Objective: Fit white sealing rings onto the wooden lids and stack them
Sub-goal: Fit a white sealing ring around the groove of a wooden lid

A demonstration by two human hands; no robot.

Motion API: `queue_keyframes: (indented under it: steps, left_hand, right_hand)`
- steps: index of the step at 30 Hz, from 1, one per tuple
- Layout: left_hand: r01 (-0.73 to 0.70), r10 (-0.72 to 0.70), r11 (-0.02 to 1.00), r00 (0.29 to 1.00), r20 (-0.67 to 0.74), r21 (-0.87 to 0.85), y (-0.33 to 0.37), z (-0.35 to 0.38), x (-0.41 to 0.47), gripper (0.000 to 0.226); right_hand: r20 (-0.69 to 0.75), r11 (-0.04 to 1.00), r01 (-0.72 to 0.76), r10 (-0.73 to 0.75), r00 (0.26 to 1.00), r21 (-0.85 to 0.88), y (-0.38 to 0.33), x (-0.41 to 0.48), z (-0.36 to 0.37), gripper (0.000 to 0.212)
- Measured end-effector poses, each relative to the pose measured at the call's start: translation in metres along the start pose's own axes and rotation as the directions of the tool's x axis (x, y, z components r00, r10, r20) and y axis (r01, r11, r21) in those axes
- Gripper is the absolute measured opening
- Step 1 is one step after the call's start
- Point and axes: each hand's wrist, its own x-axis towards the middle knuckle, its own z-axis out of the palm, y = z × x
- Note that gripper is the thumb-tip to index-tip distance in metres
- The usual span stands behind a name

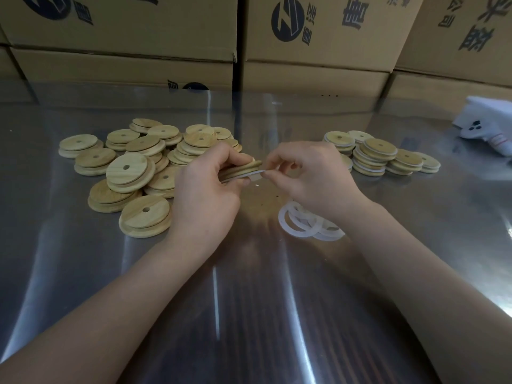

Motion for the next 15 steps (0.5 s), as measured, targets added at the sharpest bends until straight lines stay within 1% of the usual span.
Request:
queue_keyframes:
  steps: [5, 10, 15]
  left_hand:
    - [-0.034, 0.034, 0.999, 0.999, 0.013, 0.019, 0.0, 0.0001, 0.0001, 0.022]
    - [-0.033, 0.033, 0.999, 0.999, 0.034, -0.007, -0.0004, -0.0013, -0.0005, 0.025]
    - [-0.002, 0.005, 0.998, 0.999, 0.049, -0.058, 0.0004, -0.0019, -0.0026, 0.03]
  right_hand:
    - [0.036, 0.999, 0.033, -0.031, 0.999, -0.043, -0.0009, 0.0015, -0.0035, 0.003]
    - [0.029, 0.994, 0.077, -0.075, 0.997, -0.084, -0.0034, 0.0021, -0.0045, 0.003]
    - [0.03, 0.993, 0.104, -0.102, 0.994, -0.055, -0.0028, 0.0023, -0.006, 0.004]
